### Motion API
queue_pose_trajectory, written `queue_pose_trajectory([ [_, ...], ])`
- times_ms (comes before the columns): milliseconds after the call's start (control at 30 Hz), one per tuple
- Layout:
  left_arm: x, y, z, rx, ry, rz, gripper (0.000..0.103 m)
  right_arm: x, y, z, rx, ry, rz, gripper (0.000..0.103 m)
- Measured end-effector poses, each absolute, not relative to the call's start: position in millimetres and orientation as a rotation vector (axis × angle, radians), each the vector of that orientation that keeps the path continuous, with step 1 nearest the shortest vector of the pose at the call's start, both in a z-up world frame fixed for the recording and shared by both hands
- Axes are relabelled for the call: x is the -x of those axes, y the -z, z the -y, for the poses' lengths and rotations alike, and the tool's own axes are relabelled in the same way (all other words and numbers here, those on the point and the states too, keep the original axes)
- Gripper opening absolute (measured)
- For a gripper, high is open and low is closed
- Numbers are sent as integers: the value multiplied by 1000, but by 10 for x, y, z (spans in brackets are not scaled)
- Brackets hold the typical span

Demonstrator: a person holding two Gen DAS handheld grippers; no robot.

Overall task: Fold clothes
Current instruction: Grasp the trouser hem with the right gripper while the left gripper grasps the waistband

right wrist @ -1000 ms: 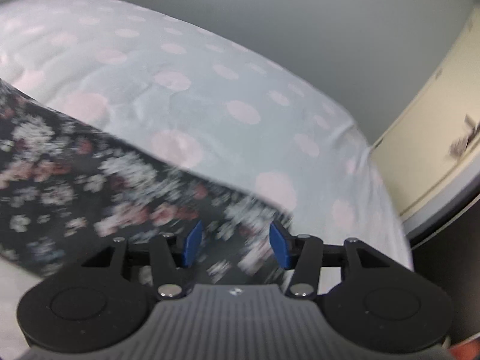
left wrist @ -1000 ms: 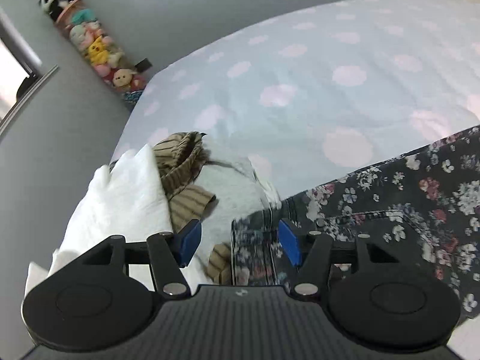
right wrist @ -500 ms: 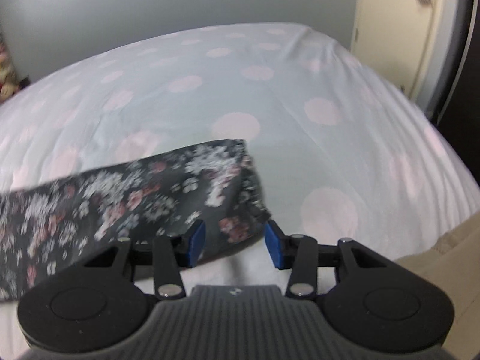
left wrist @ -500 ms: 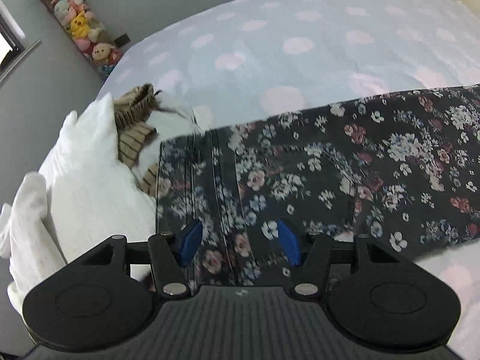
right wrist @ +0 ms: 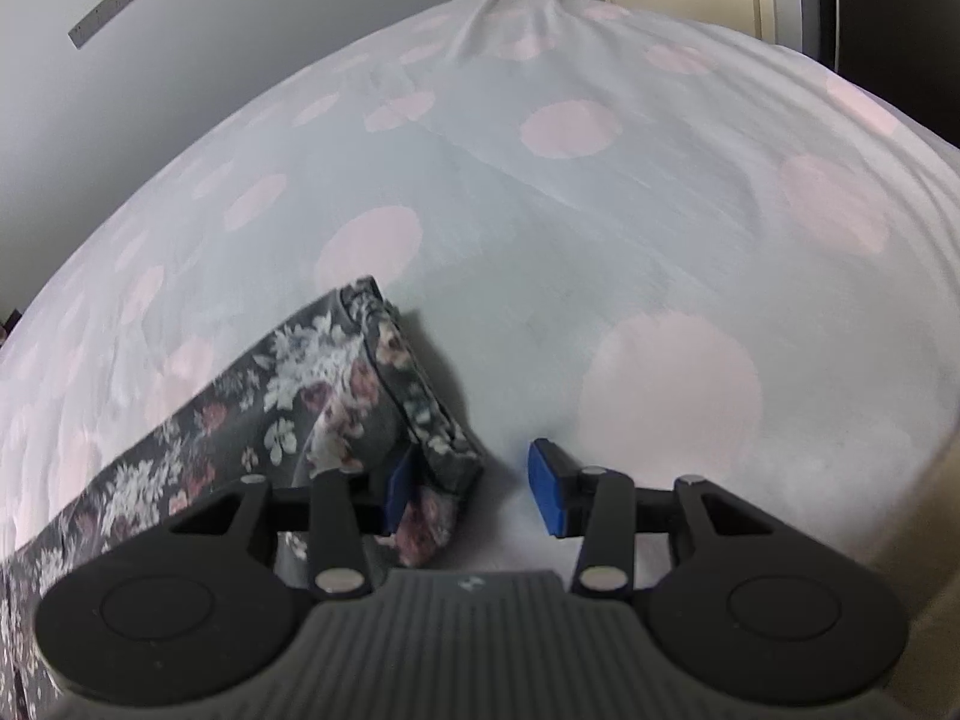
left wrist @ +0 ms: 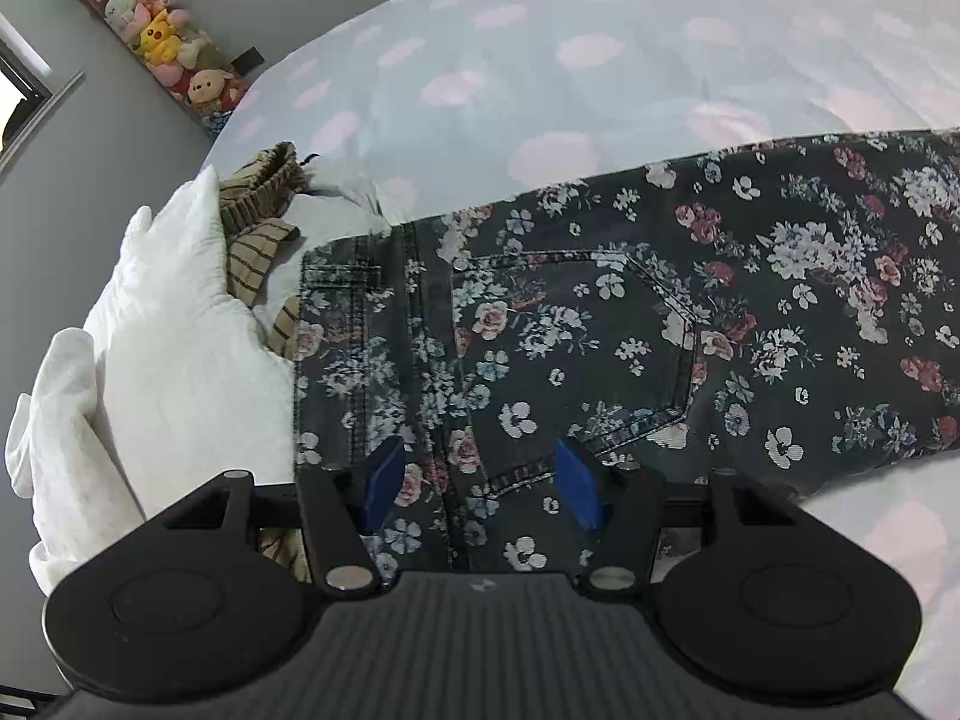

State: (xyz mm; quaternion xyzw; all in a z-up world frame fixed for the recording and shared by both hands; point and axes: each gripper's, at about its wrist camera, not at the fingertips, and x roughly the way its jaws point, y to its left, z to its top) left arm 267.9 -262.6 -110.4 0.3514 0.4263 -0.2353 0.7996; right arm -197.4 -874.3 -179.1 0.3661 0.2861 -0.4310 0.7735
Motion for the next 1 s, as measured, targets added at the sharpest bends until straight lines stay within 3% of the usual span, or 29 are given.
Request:
queue_pose_trajectory([
  [100,-2656,1173,2695,-744,514,-926,54,1943,1806,8758,-786,930,-610,40],
  [267,-2575,1225,2805,-750,548,-932,54,1906,1743,8747,-764,916,-619,17],
  [400,-2519,1194,2854,-763,568,-923,55,1935,1455,8745,-723,934,-565,11],
  [600,-2553,1154,2789,-737,556,-922,54,1892,1001,8898,-619,983,-490,11],
  [800,-2585,1195,2761,-745,547,-922,55,1799,1213,8926,-577,970,-634,11],
  [1000,-2857,1084,2542,-698,473,-844,55,1921,1300,8854,-591,955,-633,12],
])
